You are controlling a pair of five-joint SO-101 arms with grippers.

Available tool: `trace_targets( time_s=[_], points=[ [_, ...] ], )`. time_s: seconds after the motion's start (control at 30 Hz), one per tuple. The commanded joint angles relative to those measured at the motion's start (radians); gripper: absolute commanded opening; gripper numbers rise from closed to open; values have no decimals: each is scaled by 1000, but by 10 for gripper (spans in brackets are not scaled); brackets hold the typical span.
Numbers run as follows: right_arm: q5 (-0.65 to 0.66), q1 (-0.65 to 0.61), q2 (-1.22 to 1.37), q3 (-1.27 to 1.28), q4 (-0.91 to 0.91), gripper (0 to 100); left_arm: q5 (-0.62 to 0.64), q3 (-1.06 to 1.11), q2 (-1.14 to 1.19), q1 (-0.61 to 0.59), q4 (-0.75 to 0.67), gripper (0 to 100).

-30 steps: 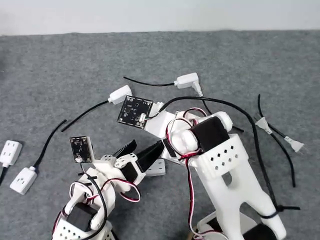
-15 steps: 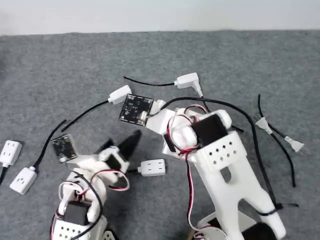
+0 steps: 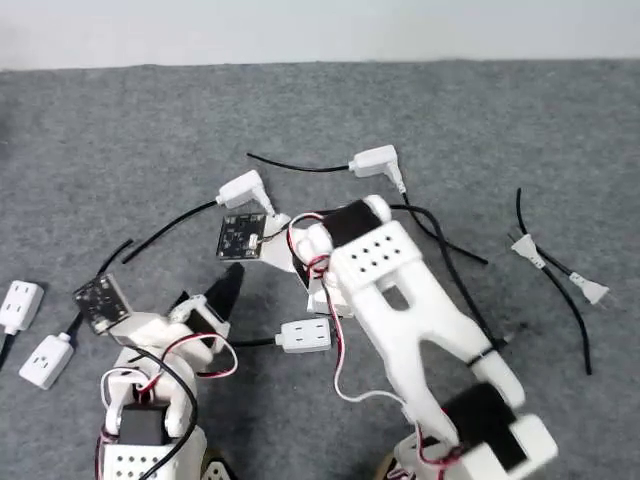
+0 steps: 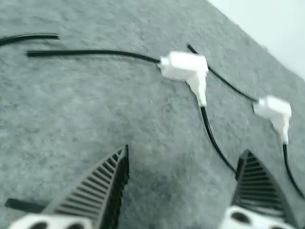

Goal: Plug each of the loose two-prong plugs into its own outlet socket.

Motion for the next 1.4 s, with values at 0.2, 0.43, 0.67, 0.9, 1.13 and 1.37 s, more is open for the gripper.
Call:
trace_targets(
  time_s=[0.2, 0.43, 0.67, 0.9, 1.13, 1.37],
  points=[
    [80, -12, -58, 207, -133, 8, -12, -10, -6, 28, -6, 342],
    [71, -58, -162, 267, -166, 8, -12, -10, -6, 28, -8, 342],
    [43, -91, -173, 252, -156, 8, -12, -10, -6, 29, -5, 342],
    [44, -87, -88, 261, -214, 8, -12, -10, -6, 29, -5, 342],
    [69, -85, -74, 267, -239, 8, -12, -10, -6, 29, -3, 342],
    [78, -84, -73, 269, -223, 8, -12, -10, -6, 29, -3, 342]
  ],
)
